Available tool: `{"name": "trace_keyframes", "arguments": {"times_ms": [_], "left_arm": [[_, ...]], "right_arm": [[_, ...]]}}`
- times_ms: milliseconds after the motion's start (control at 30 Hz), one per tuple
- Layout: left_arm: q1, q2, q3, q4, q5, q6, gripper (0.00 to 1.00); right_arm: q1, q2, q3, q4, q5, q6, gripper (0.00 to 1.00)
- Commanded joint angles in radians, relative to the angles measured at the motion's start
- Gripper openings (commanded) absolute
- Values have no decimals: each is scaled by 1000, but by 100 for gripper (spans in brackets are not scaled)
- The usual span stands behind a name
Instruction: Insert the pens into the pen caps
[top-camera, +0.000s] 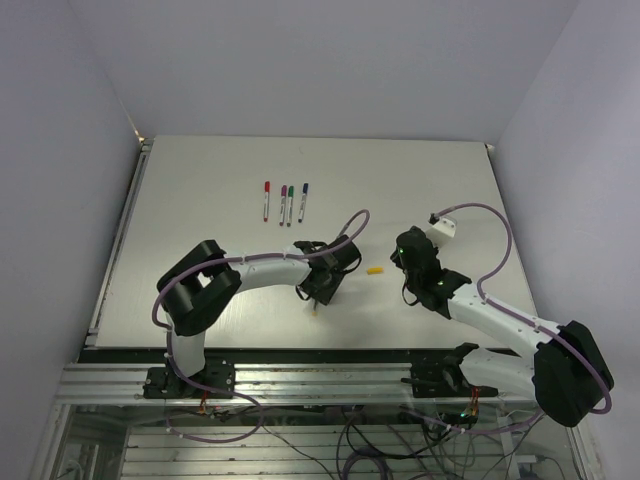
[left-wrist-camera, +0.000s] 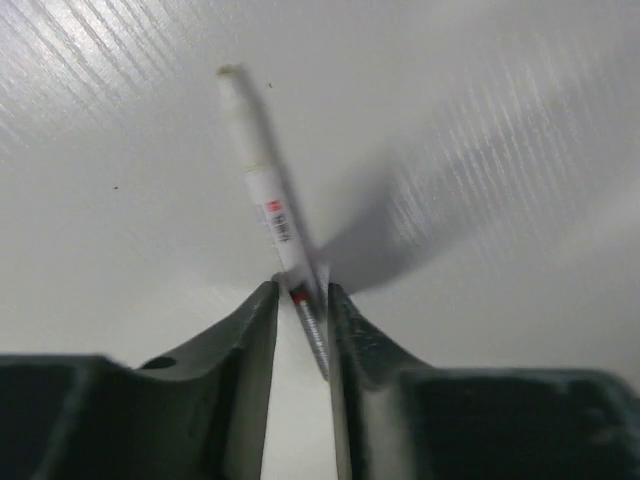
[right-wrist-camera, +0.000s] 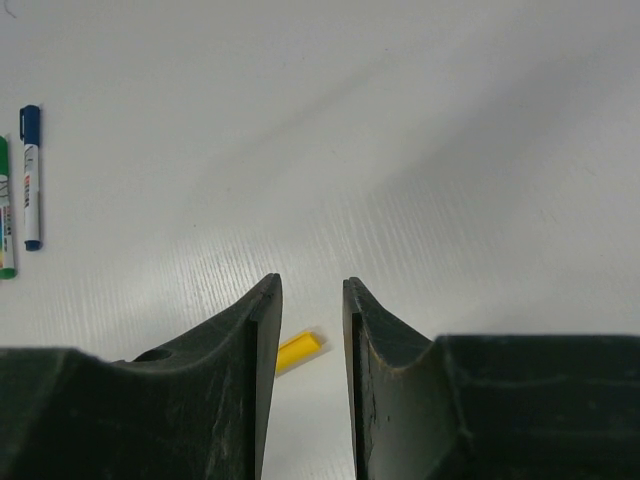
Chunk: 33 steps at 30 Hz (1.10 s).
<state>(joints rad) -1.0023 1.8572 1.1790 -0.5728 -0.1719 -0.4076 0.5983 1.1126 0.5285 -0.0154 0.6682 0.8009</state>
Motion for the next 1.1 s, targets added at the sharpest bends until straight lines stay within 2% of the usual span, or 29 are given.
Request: {"name": "trace_keyframes", "arguments": {"times_ms": [0, 67, 100, 467, 567, 800, 1067], "left_arm": [[-13, 61, -39, -136, -21, 1, 28], [-13, 68, -41, -129, -22, -2, 9], [-12, 72, -43, -125, -20, -2, 7], [-3, 19, -37, -35, -44, 15, 7], [7, 4, -38, -19, -50, 18, 7], [27, -12, -56, -8, -59, 18, 7], [66, -67, -93, 8, -85, 3, 7]], "right_arm": [[-5, 7, -2, 13, -8, 21, 31], [-6, 19, 5, 0, -16, 24, 30], [-6, 26, 8, -4, -23, 29, 30], [-6, 143, 35, -84, -209, 120, 32], [-6, 176, 54, -113, -254, 155, 36], [-5, 227, 97, -135, -291, 176, 58], [-4, 344, 206, -212, -276, 197, 58]]}}
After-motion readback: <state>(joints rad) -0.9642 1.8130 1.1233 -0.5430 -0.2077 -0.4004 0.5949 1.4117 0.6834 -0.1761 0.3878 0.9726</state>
